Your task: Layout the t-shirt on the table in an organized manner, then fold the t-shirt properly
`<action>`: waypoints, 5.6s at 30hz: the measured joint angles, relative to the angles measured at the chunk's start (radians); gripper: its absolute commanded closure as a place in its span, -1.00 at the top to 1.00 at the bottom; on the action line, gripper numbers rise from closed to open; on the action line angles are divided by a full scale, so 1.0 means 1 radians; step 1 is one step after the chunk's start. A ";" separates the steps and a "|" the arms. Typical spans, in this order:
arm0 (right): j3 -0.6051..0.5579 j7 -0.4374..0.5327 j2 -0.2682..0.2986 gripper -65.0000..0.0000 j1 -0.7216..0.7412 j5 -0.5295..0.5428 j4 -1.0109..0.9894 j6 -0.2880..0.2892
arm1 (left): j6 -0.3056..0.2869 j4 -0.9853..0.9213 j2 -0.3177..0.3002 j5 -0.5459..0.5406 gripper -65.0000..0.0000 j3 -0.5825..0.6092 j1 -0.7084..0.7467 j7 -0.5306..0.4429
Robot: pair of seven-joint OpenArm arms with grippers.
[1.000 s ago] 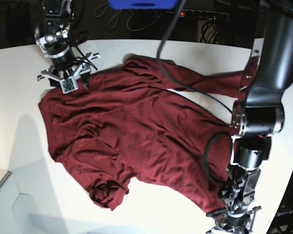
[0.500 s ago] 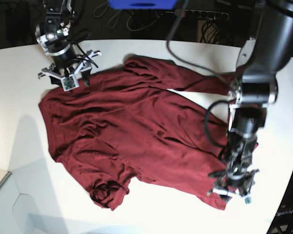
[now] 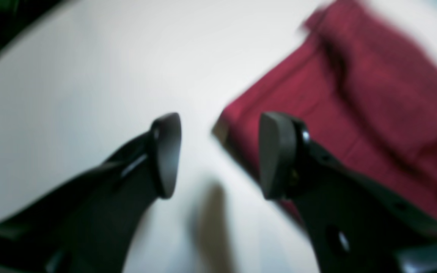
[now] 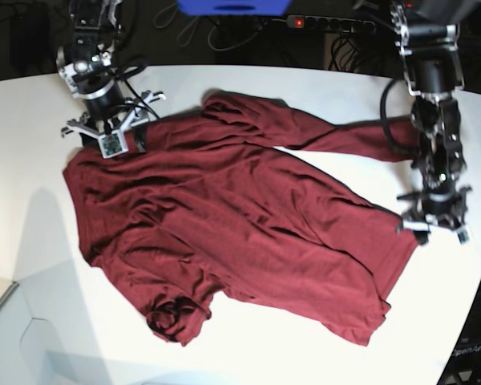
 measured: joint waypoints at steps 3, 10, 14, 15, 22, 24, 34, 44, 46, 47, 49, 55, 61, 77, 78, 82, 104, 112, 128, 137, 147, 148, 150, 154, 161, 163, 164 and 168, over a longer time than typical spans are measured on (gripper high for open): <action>-0.002 0.000 0.000 -0.12 -0.003 0.000 0.000 0.000 | 0.000 -0.063 -0.002 0.002 -0.02 -0.019 -0.005 -0.007; 0.000 0.000 0.002 -0.12 -0.005 0.000 -0.002 0.000 | -0.003 -0.184 0.016 -0.001 -0.01 -0.018 -0.101 -0.011; 0.001 0.000 0.003 -0.12 -0.008 -0.001 -0.002 0.000 | -0.003 -0.245 0.036 -0.001 -0.01 -0.016 -0.158 -0.013; 0.002 0.000 0.003 -0.12 -0.008 -0.002 -0.002 0.000 | -0.003 -0.259 0.038 -0.002 -0.01 -0.008 -0.169 -0.014; 0.003 0.001 0.005 -0.12 -0.008 -0.003 -0.002 0.000 | -0.003 -0.396 0.036 0.002 -0.01 0.175 -0.208 -0.204; 0.003 0.000 0.006 -0.12 -0.007 -0.004 -0.002 0.000 | -0.003 -0.441 0.036 -0.001 -0.02 0.209 -0.210 -0.285; 0.006 0.000 0.005 -0.12 0.013 -0.004 -0.002 0.000 | -0.003 -0.453 0.028 -0.003 -0.40 0.218 -0.212 -0.299; 0.005 0.001 0.011 -0.12 0.028 -0.006 -0.043 0.001 | 0.002 -0.195 0.029 -0.011 -0.98 0.217 -0.078 -0.274; 0.005 -0.002 0.019 -0.12 0.023 -0.005 -0.048 0.002 | 0.000 -0.129 0.032 -0.010 -1.00 0.188 -0.042 -0.269; 0.005 -0.003 0.019 -0.12 0.021 -0.004 -0.048 0.001 | -0.003 -0.103 0.036 -0.009 -0.98 0.162 -0.026 -0.270; 0.002 0.000 0.019 -0.12 0.023 -0.003 -0.048 0.000 | -0.003 -0.068 0.034 -0.006 -1.00 0.104 0.001 -0.256; 0.000 0.004 0.018 -0.12 0.025 -0.003 -0.047 0.001 | -0.001 0.018 0.037 -0.010 -1.00 -0.039 0.084 -0.149; 0.003 0.003 0.021 -0.12 0.025 -0.003 -0.047 0.002 | 0.000 0.189 0.045 -0.010 -1.00 -0.128 0.227 -0.127; 0.008 0.000 0.019 0.18 0.018 0.000 -0.019 0.000 | -0.003 0.233 0.112 -0.010 -1.00 -0.227 0.359 -0.118; 0.007 0.001 0.019 0.18 0.018 0.000 -0.021 0.000 | -0.003 0.233 0.112 -0.010 -1.00 -0.227 0.356 -0.118; 0.007 0.020 0.019 0.17 0.044 0.009 -0.130 0.002 | -0.003 0.233 0.111 -0.009 -1.00 -0.227 0.357 -0.118; 0.143 0.051 0.140 0.17 0.259 0.029 -0.357 0.008 | -0.016 0.245 0.147 -0.012 -1.00 -0.283 0.457 -0.122; 0.143 0.030 0.161 0.17 0.283 0.008 -0.362 0.010 | -0.022 0.246 0.153 -0.013 -1.00 -0.282 0.509 -0.145; 0.142 0.030 0.160 0.17 0.283 0.008 -0.363 0.006 | -0.009 0.490 0.180 -0.114 -0.68 -0.425 0.539 0.016; 0.142 0.030 0.159 0.17 0.283 0.008 -0.363 0.004 | -0.002 0.531 0.197 -0.148 -0.67 -0.472 0.538 0.031; 0.142 0.038 0.158 0.17 0.278 0.011 -0.363 0.003 | -0.002 0.474 0.225 -0.140 -0.67 -0.254 0.416 0.022; 0.142 0.037 0.158 0.17 0.277 0.010 -0.363 0.003 | 0.001 0.453 0.224 -0.141 -0.67 -0.240 0.409 0.027; 0.142 0.034 0.157 0.17 0.277 0.008 -0.363 0.002 | 0.002 0.419 0.224 -0.140 -0.66 -0.230 0.403 0.034; 0.141 0.039 0.158 0.17 0.275 0.008 -0.363 0.002 | 0.007 0.341 0.216 -0.137 -0.41 -0.234 0.384 0.032; 0.141 0.039 0.157 0.17 0.275 0.008 -0.363 0.002 | 0.008 0.330 0.201 -0.137 -0.06 -0.227 0.380 0.032; 0.142 0.039 0.157 0.17 0.275 0.008 -0.363 0.003 | 0.008 0.328 0.190 -0.137 -0.15 -0.225 0.378 0.031; 0.142 0.038 0.157 0.17 0.275 0.008 -0.363 0.002 | 0.008 0.328 0.186 -0.137 -0.20 -0.226 0.378 0.030; 0.142 0.039 0.157 0.17 0.275 0.008 -0.363 0.002 | 0.007 0.323 0.186 -0.137 -0.26 -0.226 0.376 0.031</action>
